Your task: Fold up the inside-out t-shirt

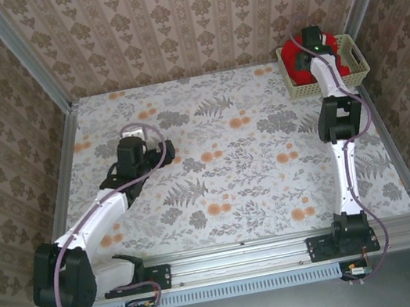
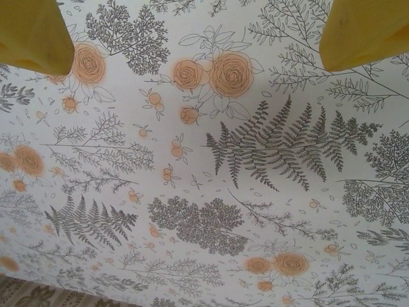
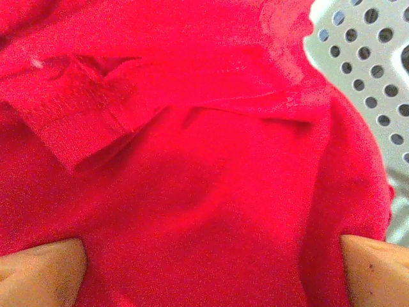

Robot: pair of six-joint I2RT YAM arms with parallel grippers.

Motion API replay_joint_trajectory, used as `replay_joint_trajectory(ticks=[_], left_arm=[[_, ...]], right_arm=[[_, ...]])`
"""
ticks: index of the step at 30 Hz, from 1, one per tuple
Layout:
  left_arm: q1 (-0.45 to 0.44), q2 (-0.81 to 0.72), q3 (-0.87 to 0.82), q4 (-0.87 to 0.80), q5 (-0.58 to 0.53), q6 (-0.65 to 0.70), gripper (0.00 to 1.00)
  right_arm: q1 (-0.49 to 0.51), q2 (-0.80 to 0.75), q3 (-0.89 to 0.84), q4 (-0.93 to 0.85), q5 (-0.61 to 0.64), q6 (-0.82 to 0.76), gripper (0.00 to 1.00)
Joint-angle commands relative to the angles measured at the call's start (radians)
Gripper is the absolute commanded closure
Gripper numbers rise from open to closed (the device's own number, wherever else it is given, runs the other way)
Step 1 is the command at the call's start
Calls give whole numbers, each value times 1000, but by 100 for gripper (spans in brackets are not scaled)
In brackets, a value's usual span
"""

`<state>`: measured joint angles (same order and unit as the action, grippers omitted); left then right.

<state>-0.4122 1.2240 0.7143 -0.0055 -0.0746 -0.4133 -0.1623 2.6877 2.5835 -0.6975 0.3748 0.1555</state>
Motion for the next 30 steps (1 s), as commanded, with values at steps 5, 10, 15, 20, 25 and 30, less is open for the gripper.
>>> replay_joint_trajectory(ticks=[5,10,15,20,25,30], left_arm=[[-11,21,53,36,-23,16,0],[-13,10,50,29,-26,18,0],[-15,-16,45,21,-31,16,0],[-14,-45,49,4,-29,18,0],[-16,-83,37,-7,-28,19,0],[-16,-138,21,-22,-33,18,0]], right_arm=[[-19,37,44,-58,-108,10,24],[-23,28,54,-45,-183,1,55],[-21,-12,60,-33,-264,26,90],[-15,-85,56,-37,-303,64,100],[15,-198,-13,0,-264,75,100],[51,-346,-199,124,-159,89,100]])
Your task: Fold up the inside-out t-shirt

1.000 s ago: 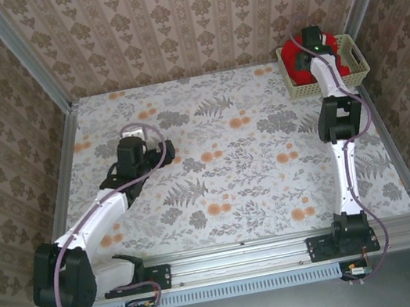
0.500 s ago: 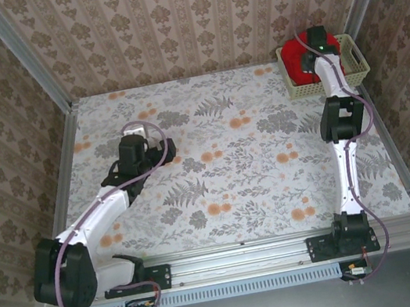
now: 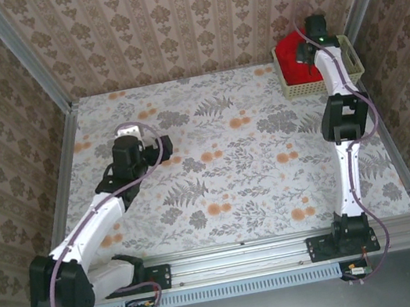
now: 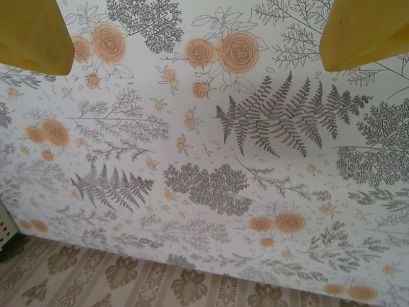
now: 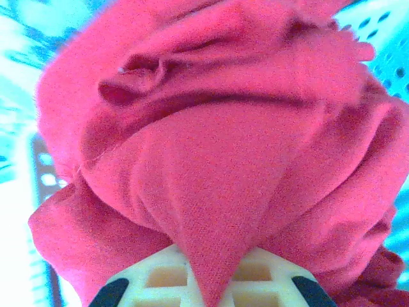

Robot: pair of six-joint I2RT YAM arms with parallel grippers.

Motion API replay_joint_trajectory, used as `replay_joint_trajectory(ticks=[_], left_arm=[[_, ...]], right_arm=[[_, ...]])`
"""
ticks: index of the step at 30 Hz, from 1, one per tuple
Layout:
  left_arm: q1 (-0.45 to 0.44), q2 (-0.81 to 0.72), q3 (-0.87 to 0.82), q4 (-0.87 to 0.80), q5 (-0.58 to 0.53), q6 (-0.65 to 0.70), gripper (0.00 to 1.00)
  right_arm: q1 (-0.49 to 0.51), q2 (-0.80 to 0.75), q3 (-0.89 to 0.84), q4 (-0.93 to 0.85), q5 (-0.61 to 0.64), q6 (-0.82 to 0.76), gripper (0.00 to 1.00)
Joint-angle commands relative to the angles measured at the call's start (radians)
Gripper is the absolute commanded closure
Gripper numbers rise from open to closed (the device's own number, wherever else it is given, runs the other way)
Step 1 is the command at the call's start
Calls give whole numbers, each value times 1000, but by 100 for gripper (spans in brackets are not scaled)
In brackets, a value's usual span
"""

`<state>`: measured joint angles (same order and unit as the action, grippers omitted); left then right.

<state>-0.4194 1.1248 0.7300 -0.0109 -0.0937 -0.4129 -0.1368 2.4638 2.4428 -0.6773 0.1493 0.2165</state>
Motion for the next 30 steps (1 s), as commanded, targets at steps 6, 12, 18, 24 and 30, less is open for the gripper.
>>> replay_joint_trajectory(ticks=[6,12,18,24,30], left_arm=[[-9,-97,-7,-49,-16,29,0],[-9,-139,-26,-54,-13,20,0],[-9,-167,-34,-62,-4,14,0],[-9,-186,-38,-72,18,3,0],[-9,-209,-46,-85,24,-7,0]], right_arm=[[52,-315,-277,271,180,60,100],[87,-502,-470,434,270,56,100],[132,-663,-594,550,326,31,100],[206,-778,-623,633,382,-27,100],[269,-849,-522,616,414,-79,100]])
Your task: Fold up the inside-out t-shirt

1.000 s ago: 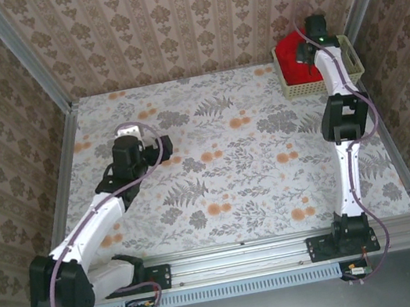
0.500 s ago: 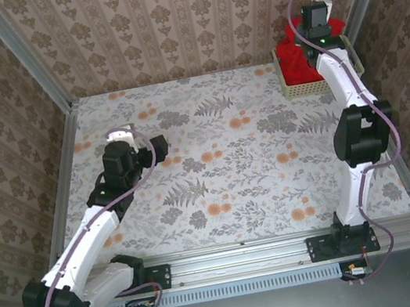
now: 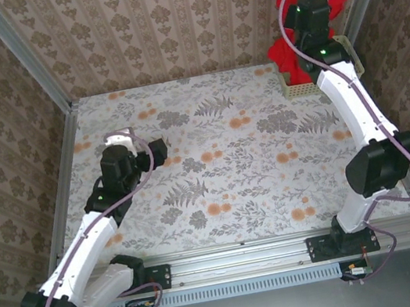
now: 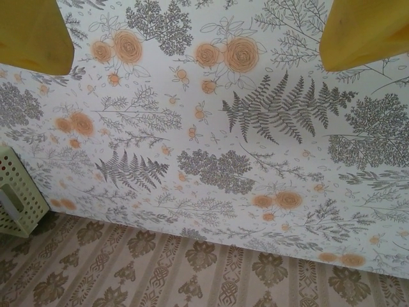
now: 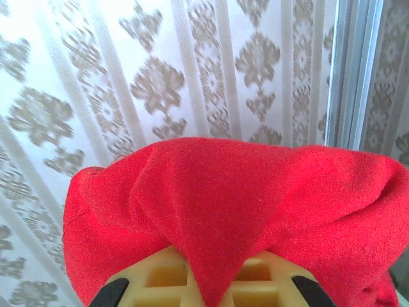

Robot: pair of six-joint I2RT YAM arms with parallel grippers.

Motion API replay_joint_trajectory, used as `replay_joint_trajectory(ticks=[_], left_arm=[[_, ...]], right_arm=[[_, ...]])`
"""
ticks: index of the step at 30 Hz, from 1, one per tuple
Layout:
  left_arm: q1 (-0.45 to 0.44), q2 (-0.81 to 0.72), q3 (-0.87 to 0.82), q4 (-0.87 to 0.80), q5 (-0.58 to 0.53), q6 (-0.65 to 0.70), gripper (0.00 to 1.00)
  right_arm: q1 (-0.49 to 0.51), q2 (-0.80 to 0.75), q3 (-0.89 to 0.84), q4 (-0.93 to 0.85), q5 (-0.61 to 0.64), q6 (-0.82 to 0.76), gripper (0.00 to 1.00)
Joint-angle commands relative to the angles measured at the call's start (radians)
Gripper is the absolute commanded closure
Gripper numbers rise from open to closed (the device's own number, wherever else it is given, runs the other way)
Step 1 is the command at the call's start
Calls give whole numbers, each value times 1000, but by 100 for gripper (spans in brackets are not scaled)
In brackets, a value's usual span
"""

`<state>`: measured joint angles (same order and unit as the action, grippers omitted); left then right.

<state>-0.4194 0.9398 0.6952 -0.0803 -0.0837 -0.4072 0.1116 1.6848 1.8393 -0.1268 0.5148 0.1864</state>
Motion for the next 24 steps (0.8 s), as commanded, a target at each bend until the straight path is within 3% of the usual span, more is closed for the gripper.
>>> replay_joint_trajectory(ticks=[1,7,16,20,24], left_arm=[[-10,-30,-13,-18,13,-13,0],[-9,-57,-22,-41,-8,-17,0],[-5,-106,-32,-98,-57,-28,0],[-1,-134,-48,-116,-68,-40,0],[2,-154,-70,-132,-59,-46,0]], right_arm=[[32,-77,107,52,40,-59,100],[159,-109,240,-61,-50,-167,100],[476,-88,311,-214,-145,-219,100],[579,-28,327,-281,-164,-158,100],[597,-13,222,-332,-165,-28,100]])
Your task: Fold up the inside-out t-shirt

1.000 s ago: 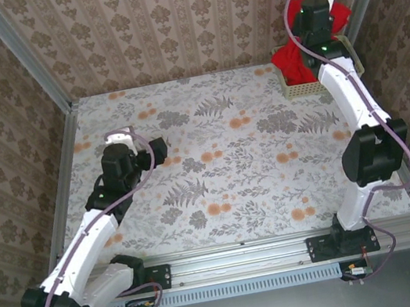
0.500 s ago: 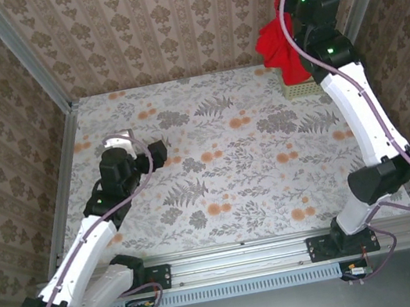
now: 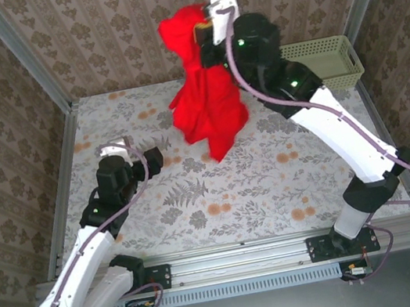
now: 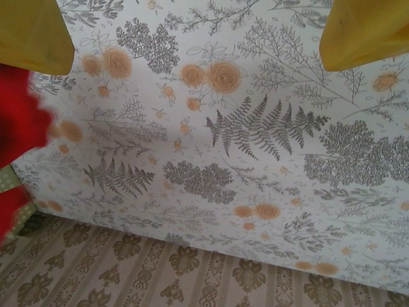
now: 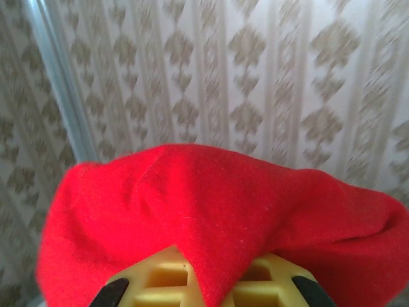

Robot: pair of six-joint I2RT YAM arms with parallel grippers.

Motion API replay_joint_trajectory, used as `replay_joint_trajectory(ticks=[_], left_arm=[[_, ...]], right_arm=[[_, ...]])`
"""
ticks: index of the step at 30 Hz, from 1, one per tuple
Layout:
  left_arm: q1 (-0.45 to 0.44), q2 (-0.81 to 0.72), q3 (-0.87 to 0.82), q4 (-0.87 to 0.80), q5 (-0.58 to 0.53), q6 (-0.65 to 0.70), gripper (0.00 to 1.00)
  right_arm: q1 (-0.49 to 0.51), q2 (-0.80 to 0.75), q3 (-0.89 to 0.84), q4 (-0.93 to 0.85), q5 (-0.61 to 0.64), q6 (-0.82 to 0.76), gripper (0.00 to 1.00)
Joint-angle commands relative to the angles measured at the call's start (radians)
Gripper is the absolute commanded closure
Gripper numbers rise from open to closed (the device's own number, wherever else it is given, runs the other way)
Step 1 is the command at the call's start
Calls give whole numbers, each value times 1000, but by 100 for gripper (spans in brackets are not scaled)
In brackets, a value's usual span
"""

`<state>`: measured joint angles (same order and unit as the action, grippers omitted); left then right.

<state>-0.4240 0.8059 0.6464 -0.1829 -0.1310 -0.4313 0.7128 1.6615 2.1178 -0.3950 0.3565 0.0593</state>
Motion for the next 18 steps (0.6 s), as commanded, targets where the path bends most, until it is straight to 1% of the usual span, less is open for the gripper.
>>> replay_joint_trajectory(ticks=[1,2,3,4,6,8,11,13,16,18], left_arm=[[8,-20,-24,-31,-6,-21,0],[8,-17,-28,-36,2,-22,0],[8,-10,-30,-36,15,-20,0],[8,-2,-31,-36,29,-20,0],[8,30,-30,-31,67,-21,0],[8,68,-22,-30,99,-20,0],[8,145,12,-69,111,-24,0],[8,201,41,-109,106,-26,1],[8,282,74,-150,112,-27,2],[9,327,78,-152,127,-37,2]], right_arm=[[-4,3,-108,-67,0,126,100],[-8,-7,-174,-67,5,156,100],[-14,-22,-248,-64,8,192,95],[-23,-35,-314,-66,6,226,86],[-58,-71,-468,-74,-29,324,61],[-110,-110,-611,-86,-61,421,45],[-194,-175,-795,-92,-106,492,37],[-225,-206,-868,-86,-132,492,31],[-227,-204,-900,-77,-164,454,24],[-227,-156,-881,-69,-209,441,22]])
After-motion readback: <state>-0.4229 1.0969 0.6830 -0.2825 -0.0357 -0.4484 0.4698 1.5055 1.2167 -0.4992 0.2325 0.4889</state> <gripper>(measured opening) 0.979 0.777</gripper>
